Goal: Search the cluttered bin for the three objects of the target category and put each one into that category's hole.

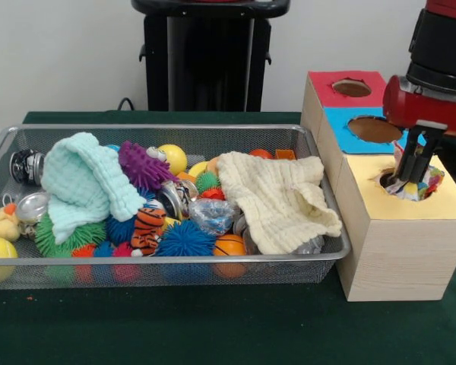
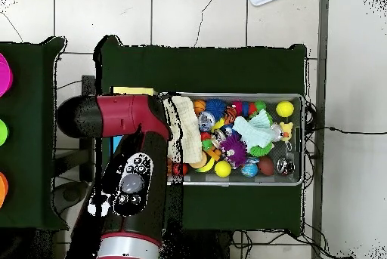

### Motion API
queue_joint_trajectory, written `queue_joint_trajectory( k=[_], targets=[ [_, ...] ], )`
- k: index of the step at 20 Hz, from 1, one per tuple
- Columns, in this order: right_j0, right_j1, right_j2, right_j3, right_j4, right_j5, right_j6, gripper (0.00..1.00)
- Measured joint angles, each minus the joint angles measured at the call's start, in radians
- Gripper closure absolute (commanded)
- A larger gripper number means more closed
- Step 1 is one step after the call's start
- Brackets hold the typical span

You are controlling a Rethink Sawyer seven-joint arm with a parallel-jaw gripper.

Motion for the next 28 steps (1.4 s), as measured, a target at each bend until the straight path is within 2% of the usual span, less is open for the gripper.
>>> queue_joint_trajectory(
  k=[28],
  targets=[
    [0.000, 0.000, 0.005, 0.001, 0.024, 0.000, 0.000, 1.00]
  ],
)
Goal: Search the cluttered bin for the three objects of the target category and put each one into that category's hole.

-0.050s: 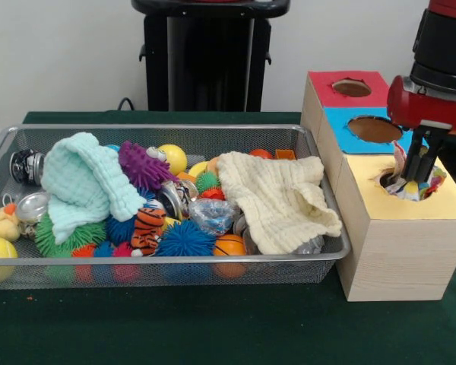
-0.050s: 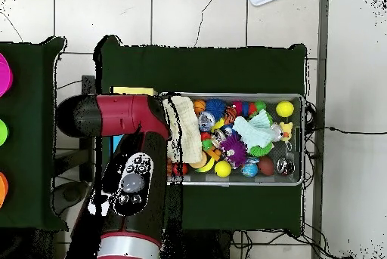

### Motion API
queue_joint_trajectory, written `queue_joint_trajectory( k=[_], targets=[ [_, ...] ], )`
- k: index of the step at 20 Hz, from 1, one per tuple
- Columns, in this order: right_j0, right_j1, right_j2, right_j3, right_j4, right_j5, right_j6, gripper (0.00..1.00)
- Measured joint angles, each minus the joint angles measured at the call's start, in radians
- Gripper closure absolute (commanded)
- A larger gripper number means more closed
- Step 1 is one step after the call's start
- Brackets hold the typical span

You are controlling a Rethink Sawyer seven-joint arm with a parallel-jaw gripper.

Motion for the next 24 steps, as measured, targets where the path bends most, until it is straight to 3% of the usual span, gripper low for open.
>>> queue_joint_trajectory(
  k=[24],
  targets=[
    [0.000, 0.011, 0.010, 0.000, 0.015, 0.026, 0.000, 1.00]
  ],
)
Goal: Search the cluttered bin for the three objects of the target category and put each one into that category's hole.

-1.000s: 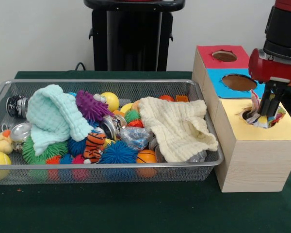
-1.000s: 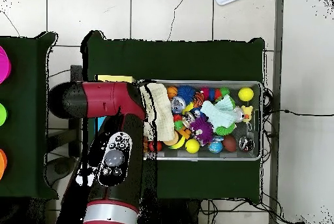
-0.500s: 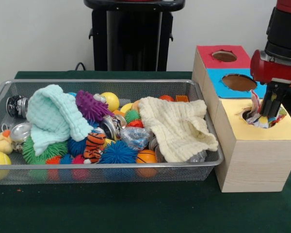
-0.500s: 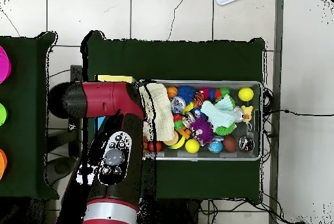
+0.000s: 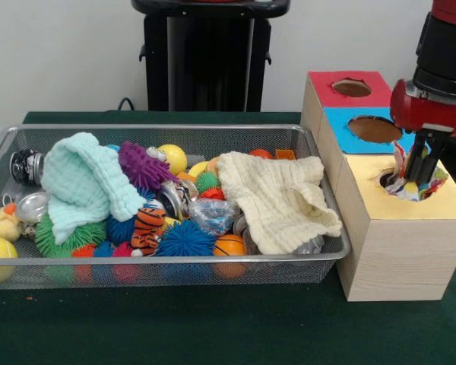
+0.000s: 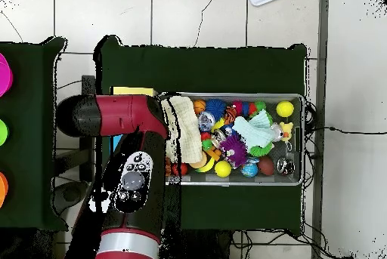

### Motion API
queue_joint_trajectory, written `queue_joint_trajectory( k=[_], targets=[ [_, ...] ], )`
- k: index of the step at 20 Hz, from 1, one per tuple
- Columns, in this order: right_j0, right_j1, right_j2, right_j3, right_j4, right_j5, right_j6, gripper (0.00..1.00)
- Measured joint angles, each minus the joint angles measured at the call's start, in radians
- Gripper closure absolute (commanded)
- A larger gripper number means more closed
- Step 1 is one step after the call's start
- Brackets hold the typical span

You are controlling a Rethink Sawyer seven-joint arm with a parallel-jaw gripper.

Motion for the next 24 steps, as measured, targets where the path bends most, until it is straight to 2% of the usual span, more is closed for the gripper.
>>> queue_joint_trajectory(
  k=[7, 24],
  targets=[
    [0.000, 0.011, 0.000, -0.002, 0.000, 0.009, 0.000, 1.00],
    [-0.009, 0.095, 0.009, -0.014, 0.008, 0.008, 0.000, 1.00]
  ],
)
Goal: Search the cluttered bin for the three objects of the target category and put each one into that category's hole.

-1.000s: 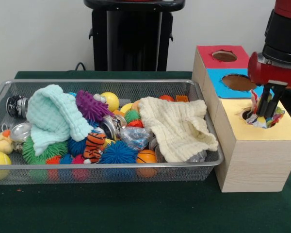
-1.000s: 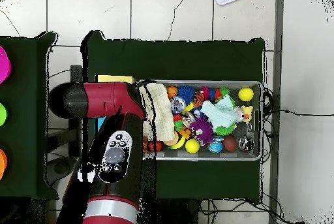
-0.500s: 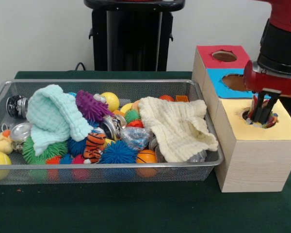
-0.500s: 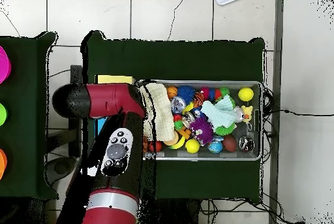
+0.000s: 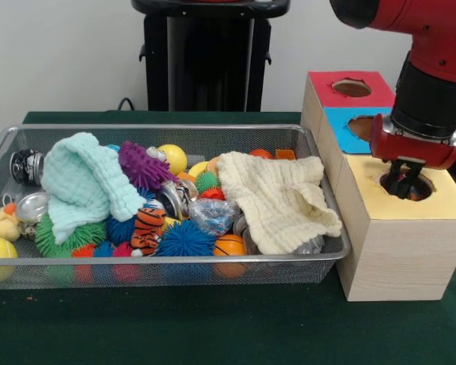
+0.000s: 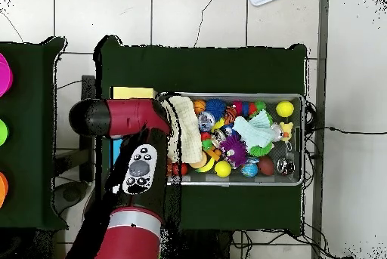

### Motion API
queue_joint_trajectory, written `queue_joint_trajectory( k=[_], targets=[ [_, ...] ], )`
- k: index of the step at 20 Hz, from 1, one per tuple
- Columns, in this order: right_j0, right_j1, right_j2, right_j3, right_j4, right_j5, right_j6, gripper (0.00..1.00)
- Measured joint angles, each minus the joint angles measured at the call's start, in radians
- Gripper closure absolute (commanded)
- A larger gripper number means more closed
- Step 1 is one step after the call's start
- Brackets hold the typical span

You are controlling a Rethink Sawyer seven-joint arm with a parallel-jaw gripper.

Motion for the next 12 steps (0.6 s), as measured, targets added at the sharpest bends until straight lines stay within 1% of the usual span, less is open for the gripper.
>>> queue_joint_trajectory(
  k=[8, 12],
  targets=[
    [-0.017, 0.026, 0.015, -0.019, 0.022, -0.001, 0.000, 1.00],
    [-0.023, 0.028, 0.022, -0.024, 0.025, -0.001, 0.000, 1.00]
  ],
)
